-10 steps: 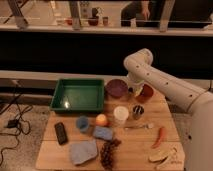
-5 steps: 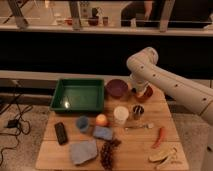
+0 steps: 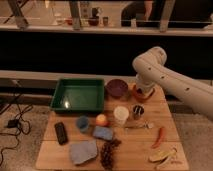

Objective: Wipe red bowl with brush

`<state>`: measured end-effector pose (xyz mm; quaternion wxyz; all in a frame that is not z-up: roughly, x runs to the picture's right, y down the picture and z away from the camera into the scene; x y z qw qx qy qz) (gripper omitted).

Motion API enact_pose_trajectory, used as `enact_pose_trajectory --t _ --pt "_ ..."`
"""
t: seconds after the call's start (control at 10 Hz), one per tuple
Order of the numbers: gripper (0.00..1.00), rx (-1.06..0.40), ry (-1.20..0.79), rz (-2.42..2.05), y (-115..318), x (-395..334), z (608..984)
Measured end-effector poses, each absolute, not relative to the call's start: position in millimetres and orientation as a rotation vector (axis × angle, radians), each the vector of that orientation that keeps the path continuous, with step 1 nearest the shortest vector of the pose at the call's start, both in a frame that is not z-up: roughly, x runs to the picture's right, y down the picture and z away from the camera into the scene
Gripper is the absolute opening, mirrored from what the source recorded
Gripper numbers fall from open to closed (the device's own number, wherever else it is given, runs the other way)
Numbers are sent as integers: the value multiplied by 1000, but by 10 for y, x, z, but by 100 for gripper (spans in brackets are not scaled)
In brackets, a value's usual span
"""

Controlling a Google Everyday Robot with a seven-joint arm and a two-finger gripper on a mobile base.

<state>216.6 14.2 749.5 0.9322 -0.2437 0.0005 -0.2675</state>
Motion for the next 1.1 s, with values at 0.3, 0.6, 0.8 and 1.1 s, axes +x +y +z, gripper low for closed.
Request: enact_pose_trajectory --t 0.3,0.6,0.8,1.1 --pt "0 -494 24 -524 197 2293 7329" --pt "0 -499 32 -511 262 2358 7277" --pt "0 -506 36 -502 308 2388 7272" --pt "0 -526 42 -482 434 2487 7243"
